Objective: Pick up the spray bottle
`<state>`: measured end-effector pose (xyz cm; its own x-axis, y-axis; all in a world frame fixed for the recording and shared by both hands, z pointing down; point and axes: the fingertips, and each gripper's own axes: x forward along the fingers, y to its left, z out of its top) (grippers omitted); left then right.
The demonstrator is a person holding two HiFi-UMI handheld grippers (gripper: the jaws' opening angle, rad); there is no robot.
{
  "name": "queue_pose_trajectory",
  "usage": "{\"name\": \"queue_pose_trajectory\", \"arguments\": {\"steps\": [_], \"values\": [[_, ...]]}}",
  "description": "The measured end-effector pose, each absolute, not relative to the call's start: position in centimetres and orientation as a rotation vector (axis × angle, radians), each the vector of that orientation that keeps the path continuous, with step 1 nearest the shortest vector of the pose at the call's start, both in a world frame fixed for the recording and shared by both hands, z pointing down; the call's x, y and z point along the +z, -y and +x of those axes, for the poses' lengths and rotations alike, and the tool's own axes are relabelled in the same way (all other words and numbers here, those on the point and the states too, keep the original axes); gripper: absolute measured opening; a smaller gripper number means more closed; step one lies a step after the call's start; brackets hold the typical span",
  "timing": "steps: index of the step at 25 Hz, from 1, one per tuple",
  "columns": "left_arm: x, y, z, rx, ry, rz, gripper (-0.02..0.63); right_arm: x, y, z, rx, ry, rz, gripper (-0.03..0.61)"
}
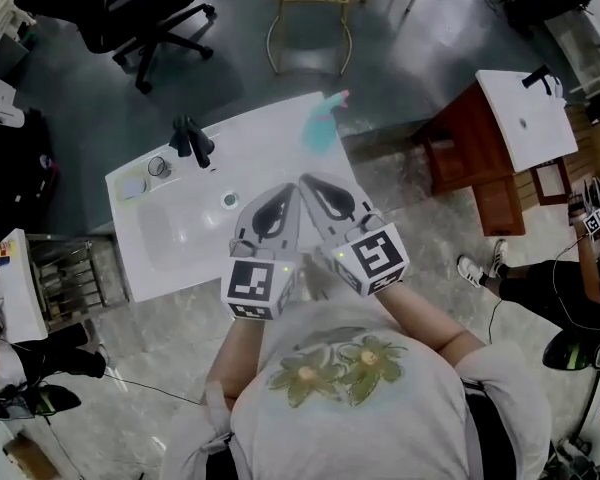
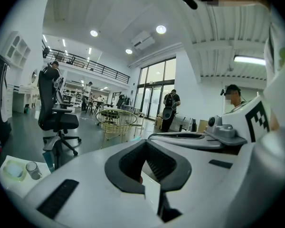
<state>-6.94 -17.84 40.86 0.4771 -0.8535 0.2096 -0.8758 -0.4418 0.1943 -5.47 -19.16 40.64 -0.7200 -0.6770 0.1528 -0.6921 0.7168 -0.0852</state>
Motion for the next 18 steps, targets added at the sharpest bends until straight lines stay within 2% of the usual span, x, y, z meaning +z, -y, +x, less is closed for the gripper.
{"name": "queue_pose_trajectory", "arguments": {"steps": [15, 18], "values": [[43.0, 22.9, -7.3, 0.186, 1.456, 2.455, 0.009, 44.6, 25.0, -5.4, 0.254, 2.706, 1.123, 0.027], [43.5, 23.4, -7.3, 0.199, 1.434, 2.451, 0.009, 45.7, 26.1, -4.8, 0.269, 2.669, 1.151, 0.073]]}}
